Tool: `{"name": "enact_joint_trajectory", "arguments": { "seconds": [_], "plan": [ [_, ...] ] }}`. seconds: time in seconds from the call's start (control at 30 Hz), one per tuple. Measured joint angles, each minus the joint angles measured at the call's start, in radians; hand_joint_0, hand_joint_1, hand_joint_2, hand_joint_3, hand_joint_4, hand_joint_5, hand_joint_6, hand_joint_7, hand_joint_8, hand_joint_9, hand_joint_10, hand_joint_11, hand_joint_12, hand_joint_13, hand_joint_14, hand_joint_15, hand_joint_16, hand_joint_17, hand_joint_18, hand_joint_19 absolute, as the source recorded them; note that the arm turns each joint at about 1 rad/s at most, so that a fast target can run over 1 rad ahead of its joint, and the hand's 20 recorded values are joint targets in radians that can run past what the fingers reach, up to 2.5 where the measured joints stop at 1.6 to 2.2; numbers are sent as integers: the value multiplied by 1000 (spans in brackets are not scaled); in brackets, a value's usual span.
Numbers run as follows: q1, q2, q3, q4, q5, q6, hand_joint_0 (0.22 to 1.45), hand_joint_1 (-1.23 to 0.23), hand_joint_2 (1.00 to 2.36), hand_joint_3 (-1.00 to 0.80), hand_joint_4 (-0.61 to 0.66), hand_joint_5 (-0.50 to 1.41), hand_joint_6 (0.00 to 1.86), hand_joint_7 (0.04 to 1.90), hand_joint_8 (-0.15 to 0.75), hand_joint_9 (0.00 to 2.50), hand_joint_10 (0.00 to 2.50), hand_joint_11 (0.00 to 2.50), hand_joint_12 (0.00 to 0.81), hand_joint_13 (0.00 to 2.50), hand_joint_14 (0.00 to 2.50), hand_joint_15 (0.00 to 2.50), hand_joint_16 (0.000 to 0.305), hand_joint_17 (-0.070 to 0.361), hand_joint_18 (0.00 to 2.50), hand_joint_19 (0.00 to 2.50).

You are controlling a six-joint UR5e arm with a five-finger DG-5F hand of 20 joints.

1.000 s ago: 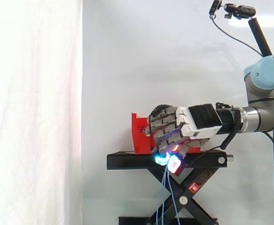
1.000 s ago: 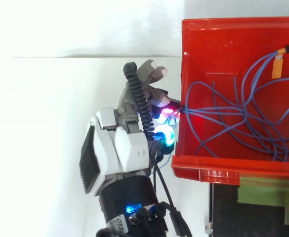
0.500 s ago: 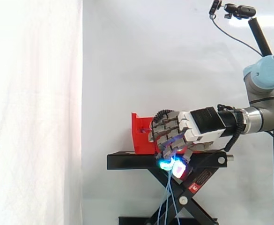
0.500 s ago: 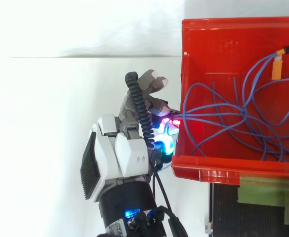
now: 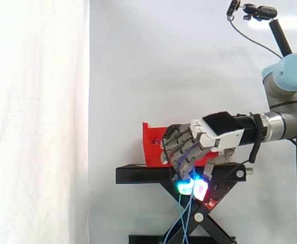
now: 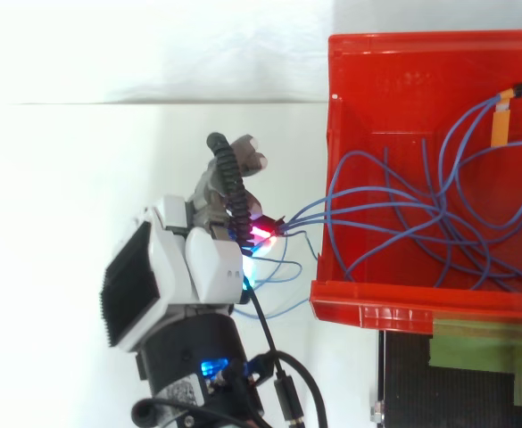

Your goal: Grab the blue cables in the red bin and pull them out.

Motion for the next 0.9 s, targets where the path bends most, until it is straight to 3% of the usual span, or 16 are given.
{"name": "enact_joint_trajectory", "arguments": {
  "seconds": [0.27, 0.67, 0.9],
  "plan": [
    [20, 0, 33, -33, 37, 182, 912, -777, 1000, -1000, 7, 827, 746, 642, 226, 966, 22, 1189, 329, 735, 20, 549, 39, 88, 523, 389],
    [51, 6, 40, -121, 138, 500, 911, -779, 1000, -1000, 10, 829, 736, 648, 223, 965, 22, 1188, 327, 733, 21, 542, 39, 88, 523, 389],
    [87, 7, 42, -204, 240, 694, 909, -779, 1000, -1000, 4, 829, 729, 653, 225, 963, 22, 1186, 327, 733, 20, 546, 39, 88, 523, 394]
  ]
}}
